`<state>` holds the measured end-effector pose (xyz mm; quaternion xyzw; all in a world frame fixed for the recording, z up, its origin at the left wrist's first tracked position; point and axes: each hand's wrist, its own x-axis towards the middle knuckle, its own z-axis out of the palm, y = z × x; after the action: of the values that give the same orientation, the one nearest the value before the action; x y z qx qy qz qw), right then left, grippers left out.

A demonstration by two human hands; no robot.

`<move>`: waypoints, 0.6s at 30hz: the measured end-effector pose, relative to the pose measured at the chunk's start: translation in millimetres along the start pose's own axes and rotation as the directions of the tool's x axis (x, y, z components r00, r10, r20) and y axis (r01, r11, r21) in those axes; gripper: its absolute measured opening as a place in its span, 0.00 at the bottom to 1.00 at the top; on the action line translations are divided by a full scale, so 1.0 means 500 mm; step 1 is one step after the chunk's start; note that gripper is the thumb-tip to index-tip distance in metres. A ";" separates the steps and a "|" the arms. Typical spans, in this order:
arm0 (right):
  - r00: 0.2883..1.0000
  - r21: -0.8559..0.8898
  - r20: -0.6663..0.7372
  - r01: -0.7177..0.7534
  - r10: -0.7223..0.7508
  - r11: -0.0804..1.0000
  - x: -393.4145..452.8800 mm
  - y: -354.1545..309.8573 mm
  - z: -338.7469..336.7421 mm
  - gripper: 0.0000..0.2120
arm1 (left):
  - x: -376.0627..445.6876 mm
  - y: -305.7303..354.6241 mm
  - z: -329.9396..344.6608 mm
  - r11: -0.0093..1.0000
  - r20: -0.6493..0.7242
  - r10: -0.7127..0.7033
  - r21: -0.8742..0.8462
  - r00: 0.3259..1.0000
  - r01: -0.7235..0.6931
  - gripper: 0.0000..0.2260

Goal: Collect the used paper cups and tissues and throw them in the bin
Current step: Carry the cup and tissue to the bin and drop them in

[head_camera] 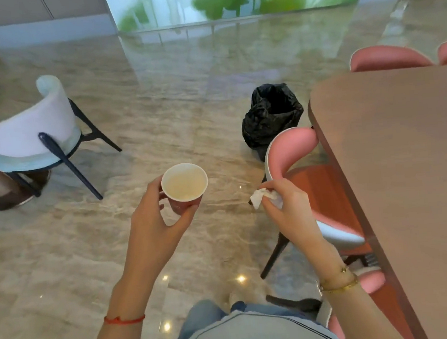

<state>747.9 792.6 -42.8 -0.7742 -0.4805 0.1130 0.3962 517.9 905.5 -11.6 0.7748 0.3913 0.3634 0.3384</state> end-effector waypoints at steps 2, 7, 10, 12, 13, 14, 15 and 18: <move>1.000 -0.006 -0.012 0.002 -0.002 1.000 0.087 0.018 0.002 0.10 | 0.079 -0.010 0.026 1.000 0.002 -0.006 0.001 1.000 0.006 0.28; 0.999 0.018 -0.020 -0.049 0.050 0.999 0.264 0.080 0.025 0.09 | 0.269 -0.057 0.096 1.000 0.040 -0.021 -0.017 0.999 0.021 0.28; 0.994 0.041 -0.043 -0.101 0.102 0.994 0.368 0.120 0.048 0.10 | 0.391 -0.103 0.149 1.000 0.094 -0.010 -0.013 0.996 0.012 0.28; 0.990 0.040 -0.051 -0.130 0.132 0.991 0.448 0.143 0.064 0.10 | 0.479 -0.131 0.183 1.000 0.134 0.005 -0.015 0.991 -0.003 0.28; 0.989 0.037 -0.057 -0.136 0.138 0.990 0.492 0.153 0.072 0.10 | 0.527 -0.144 0.199 1.000 0.146 0.017 -0.021 0.989 -0.014 0.28; 0.988 0.033 -0.067 -0.137 0.139 0.990 0.538 0.161 0.079 0.10 | 0.578 -0.156 0.214 0.999 0.156 0.031 -0.026 0.987 -0.028 0.28; 0.987 0.027 -0.083 -0.139 0.140 0.990 0.587 0.168 0.087 0.10 | 0.631 -0.168 0.228 0.999 0.168 0.045 -0.030 0.985 -0.040 0.28; 0.979 0.012 -0.133 -0.151 0.152 0.988 0.740 0.183 0.099 0.09 | 0.801 -0.189 0.266 0.996 0.204 0.084 -0.049 0.975 -0.076 0.27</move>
<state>970.1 1105.6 -65.6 -0.8140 -0.3924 0.0911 0.4185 766.0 1259.0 -36.0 0.8162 0.3150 0.3025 0.3782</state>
